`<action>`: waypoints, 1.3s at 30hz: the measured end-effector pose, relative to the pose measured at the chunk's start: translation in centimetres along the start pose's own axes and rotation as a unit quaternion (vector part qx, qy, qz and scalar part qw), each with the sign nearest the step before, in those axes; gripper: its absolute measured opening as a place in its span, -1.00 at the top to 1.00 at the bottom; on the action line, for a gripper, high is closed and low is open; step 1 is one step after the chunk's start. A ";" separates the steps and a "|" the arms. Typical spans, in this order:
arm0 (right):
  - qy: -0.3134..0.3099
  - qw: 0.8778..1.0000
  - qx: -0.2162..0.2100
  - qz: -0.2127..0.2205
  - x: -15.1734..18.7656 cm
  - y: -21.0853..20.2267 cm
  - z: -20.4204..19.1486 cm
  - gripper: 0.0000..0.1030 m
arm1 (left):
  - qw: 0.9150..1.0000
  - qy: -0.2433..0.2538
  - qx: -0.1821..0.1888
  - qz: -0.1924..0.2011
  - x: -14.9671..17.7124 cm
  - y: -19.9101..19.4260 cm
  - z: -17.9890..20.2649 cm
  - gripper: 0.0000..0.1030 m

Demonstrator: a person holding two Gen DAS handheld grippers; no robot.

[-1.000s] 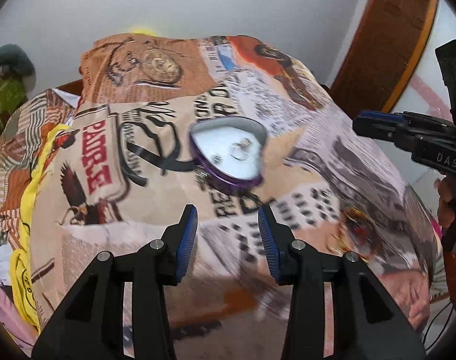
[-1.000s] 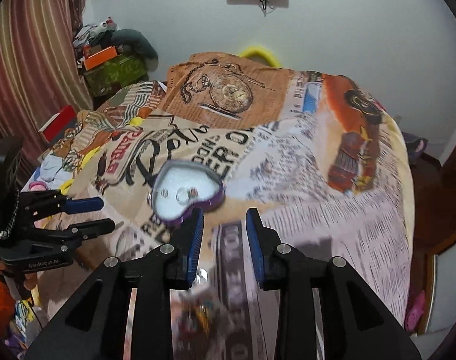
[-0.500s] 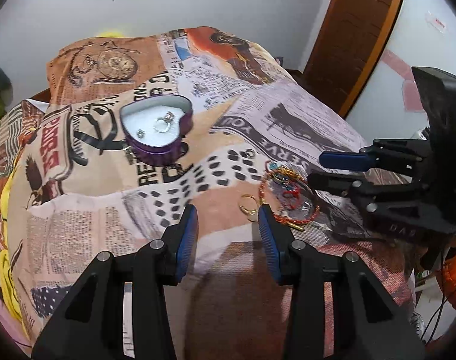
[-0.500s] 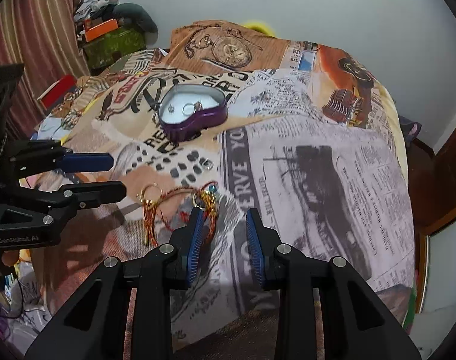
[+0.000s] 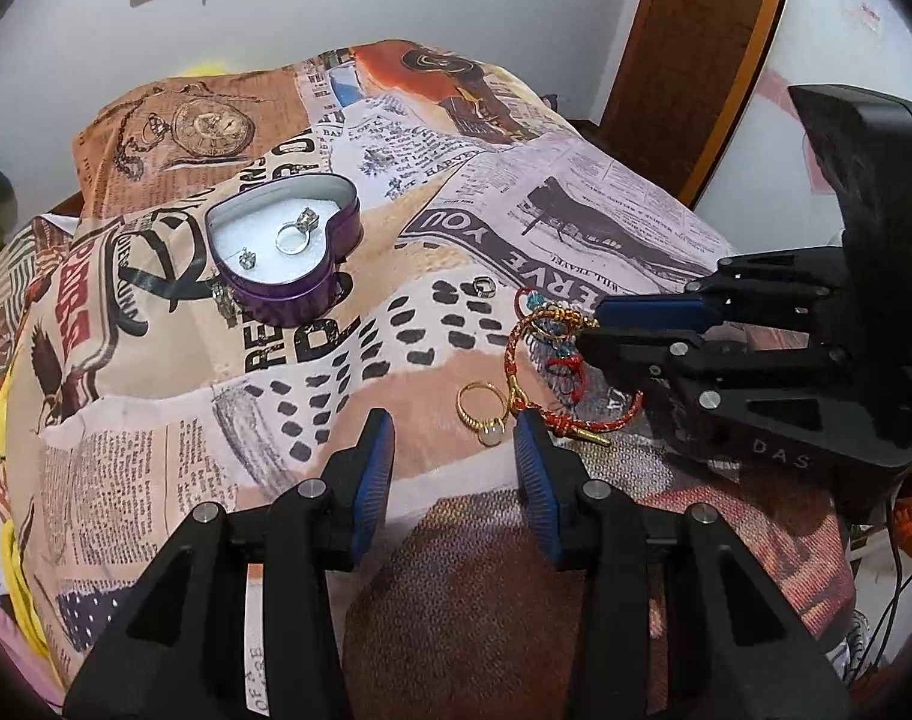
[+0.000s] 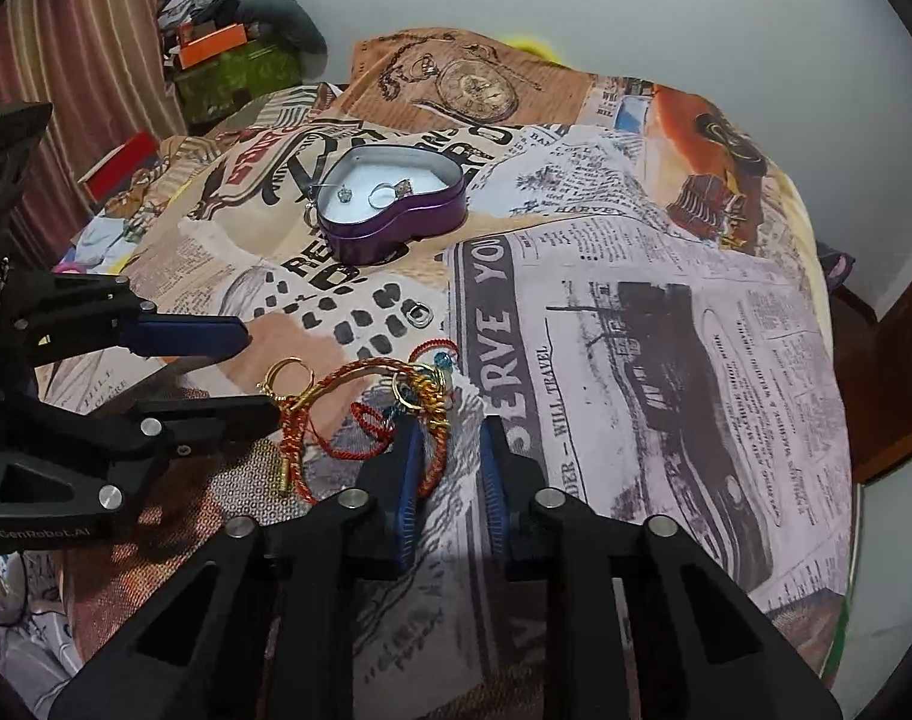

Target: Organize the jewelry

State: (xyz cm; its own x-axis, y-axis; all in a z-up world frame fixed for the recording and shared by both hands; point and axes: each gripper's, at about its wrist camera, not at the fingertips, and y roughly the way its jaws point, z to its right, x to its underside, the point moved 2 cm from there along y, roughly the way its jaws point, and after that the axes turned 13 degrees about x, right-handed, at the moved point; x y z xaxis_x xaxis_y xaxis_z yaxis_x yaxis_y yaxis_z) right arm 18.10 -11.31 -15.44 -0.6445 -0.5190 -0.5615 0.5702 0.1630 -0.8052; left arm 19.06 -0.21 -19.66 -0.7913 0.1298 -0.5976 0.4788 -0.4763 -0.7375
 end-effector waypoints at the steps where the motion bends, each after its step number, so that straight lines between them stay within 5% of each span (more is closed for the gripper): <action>1: 0.002 1.000 -0.003 -0.001 0.0 0.1 0.0 0.80 | 1.000 0.002 0.000 0.001 -0.1 0.1 0.0 0.20; 6: 0.004 1.000 -0.012 0.000 0.2 0.2 -0.1 0.88 | 1.000 0.011 0.009 0.010 -0.1 0.5 0.7 0.35; 10: 0.011 1.000 -0.013 -0.002 0.1 0.2 0.0 0.90 | 1.000 0.018 0.012 0.014 -0.1 0.9 1.2 0.66; 24: 0.040 0.998 -0.012 0.045 -1.5 -3.2 1.3 0.90 | 0.999 -0.013 0.004 0.034 0.3 -1.2 0.6 0.67; 39: 0.051 0.994 -0.006 0.096 -5.8 -4.7 1.6 0.90 | 0.994 -0.031 -0.030 0.098 -2.2 -5.8 -2.3 0.67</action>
State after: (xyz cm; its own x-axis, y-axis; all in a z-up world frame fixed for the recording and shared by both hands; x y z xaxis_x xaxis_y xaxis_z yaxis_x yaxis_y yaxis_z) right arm 19.98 -10.42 -8.10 -0.5730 -0.3898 -0.7209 0.6819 0.2612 -0.6832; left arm 18.89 4.29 -14.85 -0.7011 -0.0145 -0.7129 0.6468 -0.4336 -0.6274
